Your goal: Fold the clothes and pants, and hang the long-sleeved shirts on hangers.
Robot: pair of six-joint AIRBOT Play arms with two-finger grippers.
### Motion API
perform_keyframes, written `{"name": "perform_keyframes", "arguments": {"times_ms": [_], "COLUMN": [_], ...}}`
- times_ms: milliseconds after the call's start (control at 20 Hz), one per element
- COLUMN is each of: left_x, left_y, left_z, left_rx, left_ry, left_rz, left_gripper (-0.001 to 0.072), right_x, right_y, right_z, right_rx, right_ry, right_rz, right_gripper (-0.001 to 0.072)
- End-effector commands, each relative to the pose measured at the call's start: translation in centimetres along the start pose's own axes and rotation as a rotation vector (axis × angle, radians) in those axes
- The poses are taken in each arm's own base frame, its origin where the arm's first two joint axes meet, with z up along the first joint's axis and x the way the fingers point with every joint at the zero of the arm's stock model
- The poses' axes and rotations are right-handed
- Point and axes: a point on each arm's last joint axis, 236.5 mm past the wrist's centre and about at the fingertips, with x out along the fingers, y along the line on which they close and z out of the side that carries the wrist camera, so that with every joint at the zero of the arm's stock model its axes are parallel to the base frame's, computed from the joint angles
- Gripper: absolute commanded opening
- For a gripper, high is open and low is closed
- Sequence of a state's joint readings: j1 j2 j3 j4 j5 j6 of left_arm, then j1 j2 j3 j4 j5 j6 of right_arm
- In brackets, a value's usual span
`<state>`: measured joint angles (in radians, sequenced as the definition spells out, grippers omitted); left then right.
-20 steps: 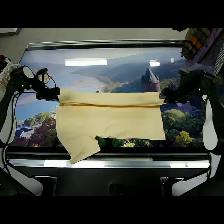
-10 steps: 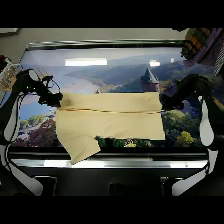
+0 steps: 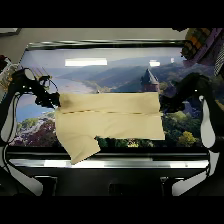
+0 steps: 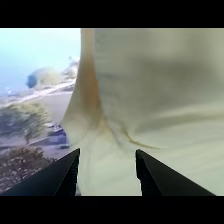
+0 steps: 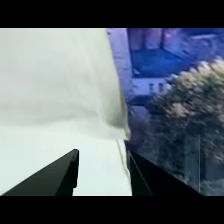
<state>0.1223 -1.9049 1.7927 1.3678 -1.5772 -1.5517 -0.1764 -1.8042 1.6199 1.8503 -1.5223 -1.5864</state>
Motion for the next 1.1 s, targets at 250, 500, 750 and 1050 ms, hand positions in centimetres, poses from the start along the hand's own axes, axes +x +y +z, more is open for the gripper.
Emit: {"name": "perform_keyframes", "arguments": {"times_ms": [250,500,750,1050], "left_x": [-0.7,4.8,7.6,7.8], "left_y": [4.6,-0.7,-3.3,-4.6], "left_z": [-14.0,-22.6,-26.1,-23.8], "left_rx": [-0.272,-0.401,-0.431,-0.474], "left_ry": [0.047,0.027,0.096,0.009], "left_rz": [-0.136,-0.321,-0.422,-0.478], "left_gripper": [0.0413,0.0413,0.0413,0.0413], "right_x": [-8.6,-5.5,-6.0,-7.7], "right_y": [-6.0,-3.8,-3.2,-2.6], "right_z": [-2.9,-6.4,-7.5,-7.5], "right_rx": [0.167,0.194,0.184,0.17], "right_ry": [-0.22,-0.17,-0.184,-0.243], "right_rz": [0.113,0.207,0.215,0.212], "right_gripper": [0.0439,0.0439,0.0437,0.042]}}
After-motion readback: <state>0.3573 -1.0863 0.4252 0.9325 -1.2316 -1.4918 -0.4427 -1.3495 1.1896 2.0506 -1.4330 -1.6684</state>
